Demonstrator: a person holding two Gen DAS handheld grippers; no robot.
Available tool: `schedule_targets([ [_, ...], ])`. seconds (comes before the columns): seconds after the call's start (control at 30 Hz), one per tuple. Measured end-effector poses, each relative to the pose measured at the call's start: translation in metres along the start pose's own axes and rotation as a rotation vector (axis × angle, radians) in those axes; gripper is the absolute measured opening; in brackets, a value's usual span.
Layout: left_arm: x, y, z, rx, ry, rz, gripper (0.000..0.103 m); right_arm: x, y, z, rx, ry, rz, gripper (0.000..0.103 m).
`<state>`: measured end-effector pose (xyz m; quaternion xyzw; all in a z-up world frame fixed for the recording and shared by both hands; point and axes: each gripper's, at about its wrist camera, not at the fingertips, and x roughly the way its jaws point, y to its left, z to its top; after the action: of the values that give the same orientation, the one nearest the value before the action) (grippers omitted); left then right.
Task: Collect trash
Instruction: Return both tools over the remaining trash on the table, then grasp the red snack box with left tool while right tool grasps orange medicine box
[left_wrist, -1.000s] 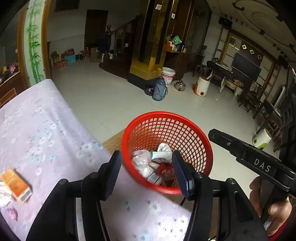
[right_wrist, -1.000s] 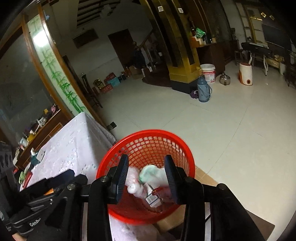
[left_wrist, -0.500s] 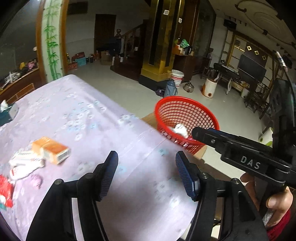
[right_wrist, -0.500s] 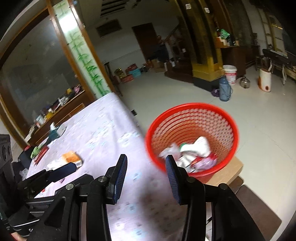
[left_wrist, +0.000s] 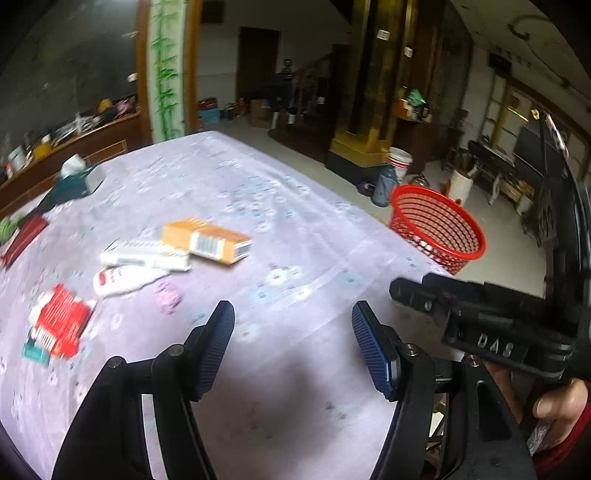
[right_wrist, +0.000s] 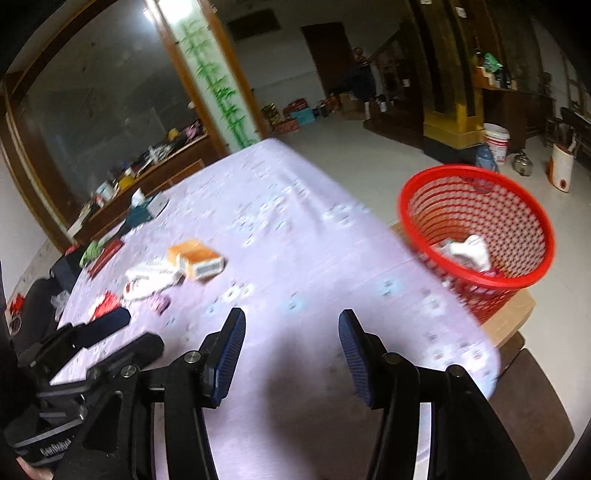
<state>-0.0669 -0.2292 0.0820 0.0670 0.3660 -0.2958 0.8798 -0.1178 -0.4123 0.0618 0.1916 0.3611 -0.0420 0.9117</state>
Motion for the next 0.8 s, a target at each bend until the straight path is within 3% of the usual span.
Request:
schedule_targets([
  [0.43, -0.021, 0.067, -0.020, -0.142, -0.005, 0.120, 0.065, 0.018, 0.044, -0.019, -0.127, 0.077, 0.062, 0.057],
  [0.6, -0.045, 0.119, -0.021, -0.211, -0.037, 0.196, 0.065, 0.021, 0.057, -0.020, -0.150, 0.088, 0.086, 0.057],
  [0.73, -0.058, 0.184, -0.021, -0.305, -0.044, 0.281, 0.065, 0.022, 0.062, -0.021, -0.158, 0.095, 0.090, 0.057],
  [0.8, -0.054, 0.213, -0.020, -0.358, -0.019, 0.286, 0.065, 0.025, 0.063, -0.022, -0.158, 0.104, 0.090, 0.057],
])
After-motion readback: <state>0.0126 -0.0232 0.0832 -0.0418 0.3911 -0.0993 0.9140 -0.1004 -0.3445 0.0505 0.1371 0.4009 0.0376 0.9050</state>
